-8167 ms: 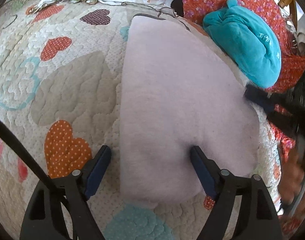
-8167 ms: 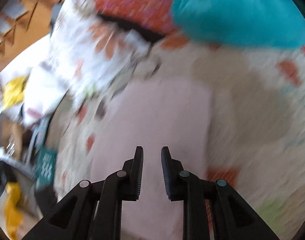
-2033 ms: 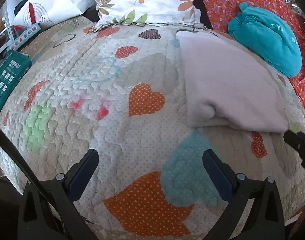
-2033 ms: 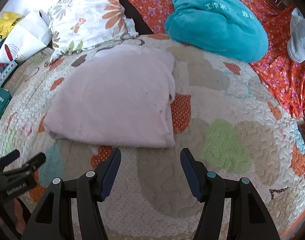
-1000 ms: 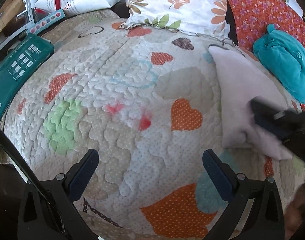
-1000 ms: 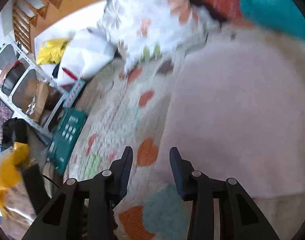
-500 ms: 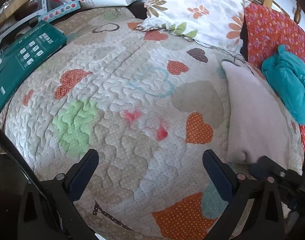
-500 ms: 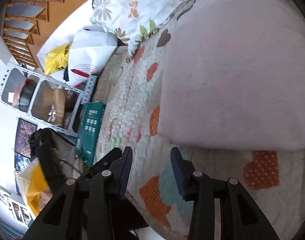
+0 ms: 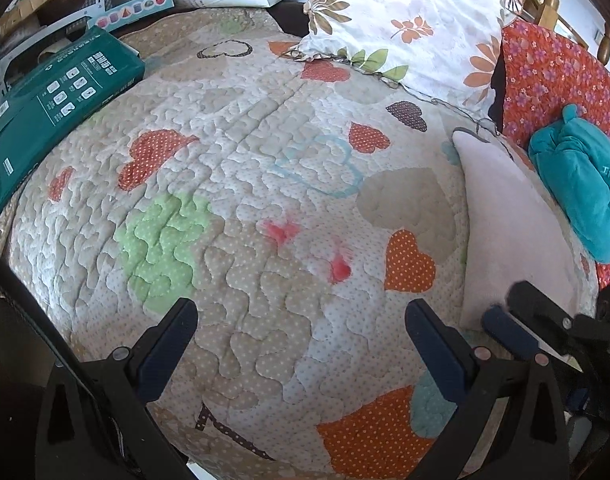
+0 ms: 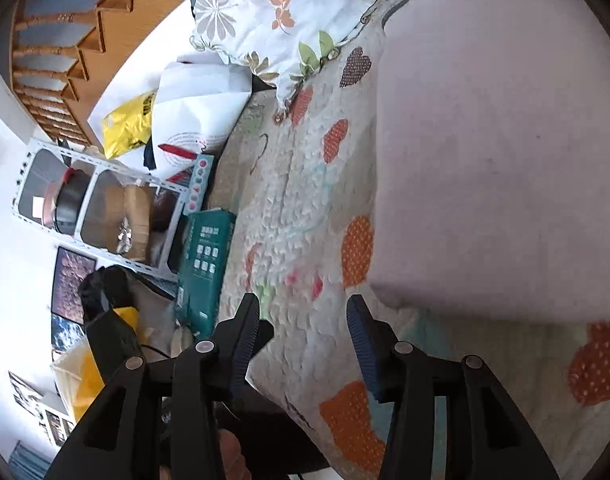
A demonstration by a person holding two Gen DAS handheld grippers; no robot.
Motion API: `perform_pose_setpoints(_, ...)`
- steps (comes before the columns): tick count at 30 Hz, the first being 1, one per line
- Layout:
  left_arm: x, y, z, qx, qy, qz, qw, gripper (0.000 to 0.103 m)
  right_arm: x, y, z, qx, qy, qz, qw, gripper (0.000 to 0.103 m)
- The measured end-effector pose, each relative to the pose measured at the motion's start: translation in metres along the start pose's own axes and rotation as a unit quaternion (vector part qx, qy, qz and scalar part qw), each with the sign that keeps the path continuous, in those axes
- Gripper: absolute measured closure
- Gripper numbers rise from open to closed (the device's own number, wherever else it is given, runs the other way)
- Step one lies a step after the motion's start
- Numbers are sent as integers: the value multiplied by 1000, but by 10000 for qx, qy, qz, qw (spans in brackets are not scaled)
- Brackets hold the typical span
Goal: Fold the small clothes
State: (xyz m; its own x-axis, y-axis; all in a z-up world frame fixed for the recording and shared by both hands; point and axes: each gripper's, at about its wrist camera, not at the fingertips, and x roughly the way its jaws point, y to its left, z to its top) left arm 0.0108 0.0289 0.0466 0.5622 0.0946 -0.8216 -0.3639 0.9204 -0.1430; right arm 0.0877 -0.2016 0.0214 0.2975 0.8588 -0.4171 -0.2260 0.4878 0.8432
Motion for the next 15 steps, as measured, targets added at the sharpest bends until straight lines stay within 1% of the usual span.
perform_pose_setpoints(2,-1,1,0,-23,-14,3,10000,0,-12,6,0,-142,-95,36,9998,52)
perform_pose_setpoints(4,-1,2,0,-42,-32,19,10000,0,-30,14,4,-290,-337,82,9990,52)
perform_pose_setpoints(6,0,0,-1,-34,-22,17,10000,0,-47,18,10,-404,-649,-11,9971,52)
perform_pose_setpoints(8,2,-3,-3,36,14,11,10000,0,-48,11,17,-261,-776,-78,9966,52)
perform_pose_setpoints(10,3,-7,-5,140,15,43,9999,0,-39,-8,20,67,-677,-103,9976,48)
perform_pose_setpoints(11,3,-10,-6,190,2,67,9998,0,-31,-17,20,249,-536,-122,9982,46)
perform_pose_setpoints(12,2,-10,-7,207,-7,72,9998,0,-21,-30,18,522,-296,-287,9978,47)
perform_pose_setpoints(13,2,-10,-7,215,-19,71,9997,0,-12,-41,14,766,-85,-667,9948,51)
perform_pose_setpoints(14,1,-10,-7,207,-45,71,9998,0,-13,-44,12,784,-115,-716,9943,55)
perform_pose_setpoints(15,0,-10,-7,203,-68,76,9997,0,-17,-39,11,731,-175,-770,9942,55)
